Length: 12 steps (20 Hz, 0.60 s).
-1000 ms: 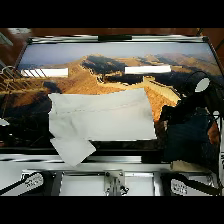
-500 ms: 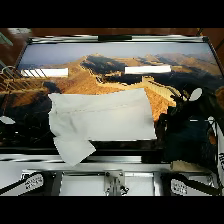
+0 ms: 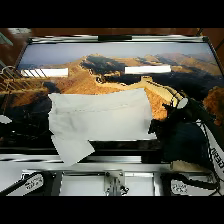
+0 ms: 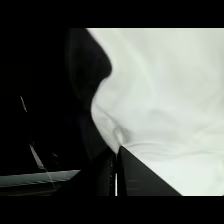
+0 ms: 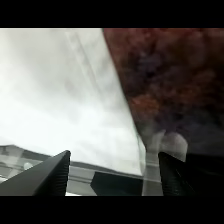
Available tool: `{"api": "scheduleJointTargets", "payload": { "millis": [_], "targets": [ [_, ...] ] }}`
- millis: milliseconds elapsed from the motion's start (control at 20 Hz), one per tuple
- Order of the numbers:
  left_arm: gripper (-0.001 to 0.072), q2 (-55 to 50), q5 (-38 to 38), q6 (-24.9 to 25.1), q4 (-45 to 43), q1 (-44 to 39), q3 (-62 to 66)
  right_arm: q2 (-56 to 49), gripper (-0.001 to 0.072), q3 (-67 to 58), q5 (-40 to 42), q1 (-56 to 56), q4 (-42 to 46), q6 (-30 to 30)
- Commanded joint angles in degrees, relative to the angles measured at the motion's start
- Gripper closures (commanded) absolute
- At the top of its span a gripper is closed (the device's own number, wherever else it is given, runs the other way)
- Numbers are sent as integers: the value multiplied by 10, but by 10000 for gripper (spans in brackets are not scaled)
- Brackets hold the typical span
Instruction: Fold the shirts.
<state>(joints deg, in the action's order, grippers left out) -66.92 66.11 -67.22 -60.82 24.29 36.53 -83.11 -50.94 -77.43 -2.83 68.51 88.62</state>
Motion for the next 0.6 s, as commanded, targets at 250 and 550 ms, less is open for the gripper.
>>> {"api": "scheduleJointTargets", "payload": {
  "millis": [250,550],
  "targets": [
    [675,8,16,4,1,0,31,-34,638,1,20,19,-21,-6],
    [676,108,16,73,66,-15,267,86,641,-188,1,19,-74,-148]
  ]
}}
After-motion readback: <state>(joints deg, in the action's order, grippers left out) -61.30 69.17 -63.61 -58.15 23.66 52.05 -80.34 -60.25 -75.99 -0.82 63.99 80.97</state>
